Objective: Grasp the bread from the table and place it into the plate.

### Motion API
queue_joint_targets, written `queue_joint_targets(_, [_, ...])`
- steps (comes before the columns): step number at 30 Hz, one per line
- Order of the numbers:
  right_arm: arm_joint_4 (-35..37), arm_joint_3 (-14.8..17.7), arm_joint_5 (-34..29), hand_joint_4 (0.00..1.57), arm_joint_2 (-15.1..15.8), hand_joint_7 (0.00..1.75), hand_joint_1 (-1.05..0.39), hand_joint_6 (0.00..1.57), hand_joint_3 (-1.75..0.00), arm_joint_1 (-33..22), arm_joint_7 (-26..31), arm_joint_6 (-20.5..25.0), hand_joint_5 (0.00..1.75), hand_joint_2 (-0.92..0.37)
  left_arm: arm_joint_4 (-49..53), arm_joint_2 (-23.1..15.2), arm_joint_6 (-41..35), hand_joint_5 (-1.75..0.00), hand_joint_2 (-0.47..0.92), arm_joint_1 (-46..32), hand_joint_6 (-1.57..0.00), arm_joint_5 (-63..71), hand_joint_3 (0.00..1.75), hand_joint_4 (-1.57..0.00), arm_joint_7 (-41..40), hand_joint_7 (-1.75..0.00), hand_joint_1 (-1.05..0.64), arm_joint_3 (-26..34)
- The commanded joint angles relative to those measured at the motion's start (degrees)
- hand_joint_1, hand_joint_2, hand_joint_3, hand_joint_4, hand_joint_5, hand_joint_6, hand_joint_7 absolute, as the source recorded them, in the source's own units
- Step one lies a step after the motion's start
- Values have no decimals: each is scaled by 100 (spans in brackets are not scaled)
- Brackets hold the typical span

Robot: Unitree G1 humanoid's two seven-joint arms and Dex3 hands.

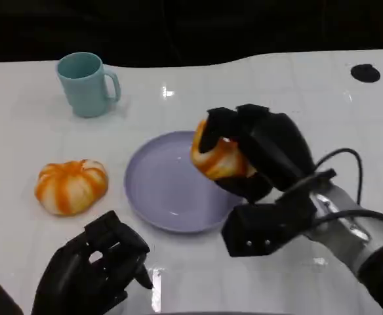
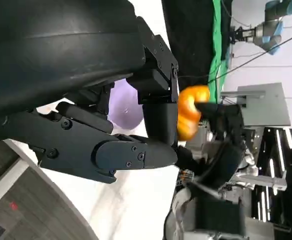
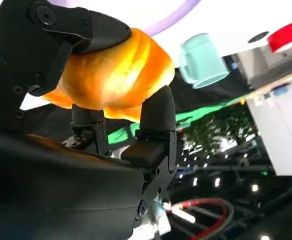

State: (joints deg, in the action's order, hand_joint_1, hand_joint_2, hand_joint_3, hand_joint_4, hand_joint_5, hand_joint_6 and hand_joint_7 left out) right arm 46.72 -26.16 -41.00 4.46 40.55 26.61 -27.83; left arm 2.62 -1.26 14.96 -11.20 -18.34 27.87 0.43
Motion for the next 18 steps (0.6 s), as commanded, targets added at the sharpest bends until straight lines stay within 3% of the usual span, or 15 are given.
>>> queue_joint_targets(1, [564, -41, 131, 97, -261, 167, -17, 79, -142, 401, -54, -86, 175, -23, -42, -39, 55, -175, 92, -34, -53, 64, 35, -61, -47, -150, -55, -13])
queue_joint_targets(6, [1187, -87, 147, 97, -550, 157, -17, 81, -142, 730, -122, 12, 175, -22, -74, -39, 82, -175, 92, -67, -54, 56, 35, -60, -30, -149, -55, -37])
queue_joint_targets(9, [1389, -98, 160, 90, -612, 122, -17, 88, -128, 820, -173, 2, 175, -27, -92, -41, 86, -175, 92, -84, -54, 50, 34, -60, -25, -148, -56, -40])
queue_joint_targets(10, [1431, -81, 195, 84, -630, 98, -19, 90, -112, 836, -248, 13, 168, -34, -103, -42, 67, -175, 92, -88, -55, 37, 34, -60, -25, -147, -55, -39])
queue_joint_targets(11, [1458, -79, 222, 82, -638, 78, -20, 92, -96, 859, -381, 52, 159, -42, -115, -43, 48, -175, 92, -89, -55, 28, 34, -60, -26, -147, -55, -39])
queue_joint_targets(13, [1434, -128, 212, 65, -606, 43, -27, 83, -70, 908, -739, 199, 119, -58, -128, -44, 21, -175, 92, -90, -55, 12, 34, -60, -27, -146, -56, -35])
queue_joint_targets(14, [1400, -154, 193, 55, -583, 24, -33, 73, -51, 922, -882, 262, 84, -70, -129, -43, 14, -175, 92, -89, -55, 6, 34, -61, -27, -146, -55, -33])
queue_joint_targets(15, [1357, -184, 184, 54, -553, 15, -34, 71, -39, 946, -1129, 354, 67, -78, -132, -44, 10, -175, 92, -89, -56, 2, 34, -61, -26, -146, -55, -31])
queue_joint_targets(16, [1318, -199, 196, 40, -528, 6, -41, 56, -29, 960, -1347, 408, 48, -86, -128, -44, 10, -175, 92, -85, -56, -1, 34, -61, -25, -146, -55, -30])
queue_joint_targets(18, [1231, -184, 264, 26, -487, 2, -50, 42, -23, 960, -1710, 462, 35, -91, -126, -48, -1, -175, 92, -80, -56, -2, 34, -61, -32, -145, -55, -29])
